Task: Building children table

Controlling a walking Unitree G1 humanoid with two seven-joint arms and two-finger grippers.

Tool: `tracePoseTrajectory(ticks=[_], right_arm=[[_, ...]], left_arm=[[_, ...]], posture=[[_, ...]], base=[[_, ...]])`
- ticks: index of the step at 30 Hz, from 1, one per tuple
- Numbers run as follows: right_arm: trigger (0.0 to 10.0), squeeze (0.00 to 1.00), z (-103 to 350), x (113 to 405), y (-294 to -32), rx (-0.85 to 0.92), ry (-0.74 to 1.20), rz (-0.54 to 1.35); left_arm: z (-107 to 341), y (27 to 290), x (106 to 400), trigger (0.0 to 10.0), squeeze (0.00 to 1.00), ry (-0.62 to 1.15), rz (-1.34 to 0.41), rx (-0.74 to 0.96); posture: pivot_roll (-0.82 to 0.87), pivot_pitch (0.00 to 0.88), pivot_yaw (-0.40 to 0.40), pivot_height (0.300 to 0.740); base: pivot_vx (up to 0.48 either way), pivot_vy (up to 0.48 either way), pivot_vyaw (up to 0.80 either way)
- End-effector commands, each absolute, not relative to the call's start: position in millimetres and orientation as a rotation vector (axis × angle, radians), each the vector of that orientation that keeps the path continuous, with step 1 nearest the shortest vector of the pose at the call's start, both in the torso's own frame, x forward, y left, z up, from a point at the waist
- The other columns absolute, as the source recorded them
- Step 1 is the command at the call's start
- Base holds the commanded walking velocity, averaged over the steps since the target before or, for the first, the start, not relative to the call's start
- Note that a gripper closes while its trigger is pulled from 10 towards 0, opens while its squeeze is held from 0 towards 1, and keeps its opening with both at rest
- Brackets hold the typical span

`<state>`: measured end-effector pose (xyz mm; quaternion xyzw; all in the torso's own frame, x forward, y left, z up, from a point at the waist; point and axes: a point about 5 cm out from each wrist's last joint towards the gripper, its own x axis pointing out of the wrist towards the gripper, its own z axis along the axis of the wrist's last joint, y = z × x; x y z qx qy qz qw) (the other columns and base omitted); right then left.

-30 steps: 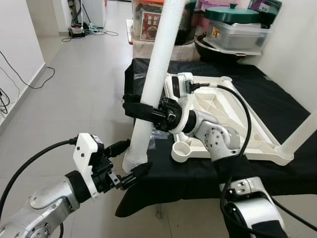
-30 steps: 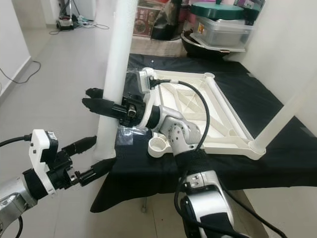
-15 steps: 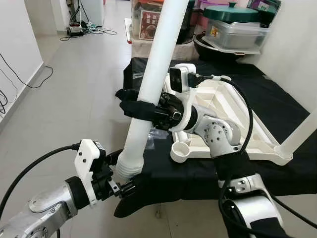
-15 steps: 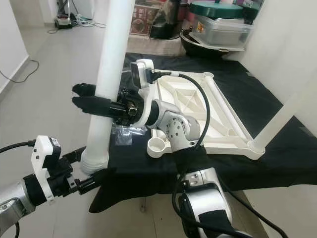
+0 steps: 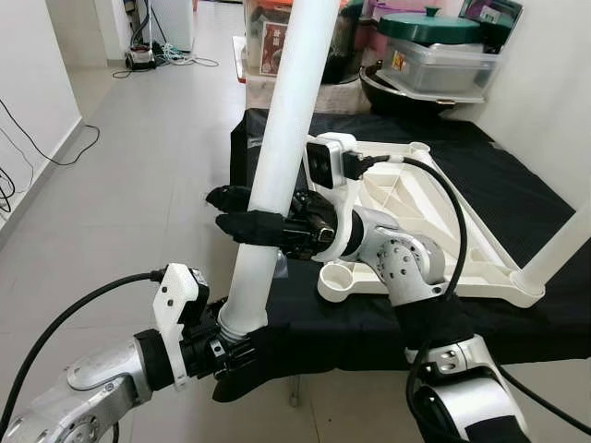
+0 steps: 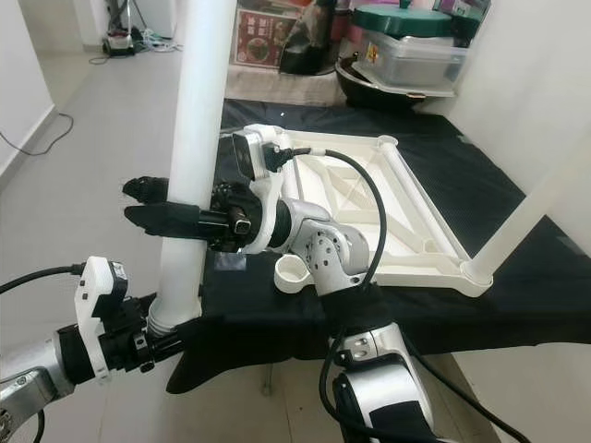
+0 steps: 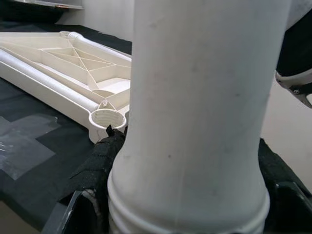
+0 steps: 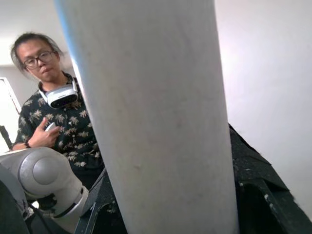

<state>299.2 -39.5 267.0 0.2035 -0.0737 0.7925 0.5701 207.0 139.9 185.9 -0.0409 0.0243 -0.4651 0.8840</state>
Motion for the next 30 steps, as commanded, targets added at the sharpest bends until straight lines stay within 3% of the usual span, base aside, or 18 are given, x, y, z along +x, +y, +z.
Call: tracePoseTrajectory(ticks=[1,3,4,5,14,15,17,18,19,22,23,30], right_arm=[[0.0,0.00,267.6,296.4,-37.1,0.474,-0.172,1.868],[0.0,0.00,267.7,299.1,-35.0,0.469,-0.161,1.823],[10.0,0.00,266.6,305.6,-30.6,0.474,-0.112,1.749],[10.0,1.00,266.2,313.2,-28.0,0.498,-0.094,1.662],[10.0,1.00,263.8,325.6,-26.2,0.496,-0.063,1.477],[10.0,0.00,260.1,331.7,-26.9,0.477,-0.045,1.341],[10.0,0.00,260.1,331.7,-26.9,0.477,-0.045,1.341],[10.0,0.00,255.9,336.6,-28.0,0.490,-0.027,1.214],[10.0,0.00,246.8,338.3,-27.1,0.514,0.012,1.107],[10.0,0.00,240.5,338.6,-26.2,0.531,0.041,1.042],[10.0,0.00,233.1,337.1,-23.4,0.556,0.068,1.001],[10.0,0.00,222.7,330.6,-10.3,0.630,0.115,0.954]], left_arm=[[185.0,138.9,207.0,0.0,0.00,0.052,-0.977,-0.066],[183.2,138.7,206.5,0.0,0.00,0.061,-0.979,-0.054],[181.2,138.7,206.2,0.0,0.00,0.068,-0.976,-0.048],[179.0,138.7,206.7,0.0,0.00,0.077,-0.967,-0.037],[176.0,140.5,210.0,0.0,0.00,0.089,-0.916,0.002],[174.3,147.0,220.2,3.4,0.00,0.093,-0.799,0.071],[174.3,147.0,220.2,3.4,0.00,0.093,-0.799,0.071],[173.4,155.1,233.6,3.8,0.00,0.087,-0.646,0.125],[173.7,158.1,246.8,6.8,0.00,0.073,-0.510,0.158],[174.2,159.0,254.7,6.8,0.00,0.061,-0.430,0.173],[172.4,155.2,261.4,9.4,0.00,0.066,-0.386,0.179],[169.2,135.6,273.8,9.6,0.00,0.065,-0.386,0.201]], posture=[[0.15,0.000,-0.139,0.740],[0.15,0.000,-0.139,0.740],[0.15,0.000,-0.141,0.740],[0.15,0.000,-0.143,0.740],[0.16,0.000,-0.149,0.740],[0.16,0.000,-0.151,0.740],[0.16,0.000,-0.151,0.740],[0.16,0.000,-0.151,0.740],[0.15,0.000,-0.149,0.740],[0.15,0.000,-0.149,0.740],[0.15,0.000,-0.148,0.740],[0.15,0.000,-0.145,0.740]], base=[[0.000,0.000,0.00],[0.000,0.000,0.00],[0.000,0.000,0.00],[0.000,0.000,0.00],[0.000,0.000,0.00],[0.000,0.000,0.00],[0.000,0.000,0.00],[0.000,0.000,0.00],[0.000,0.000,0.00],[0.000,0.000,0.00],[0.000,0.000,0.00],[0.000,0.000,0.00]])
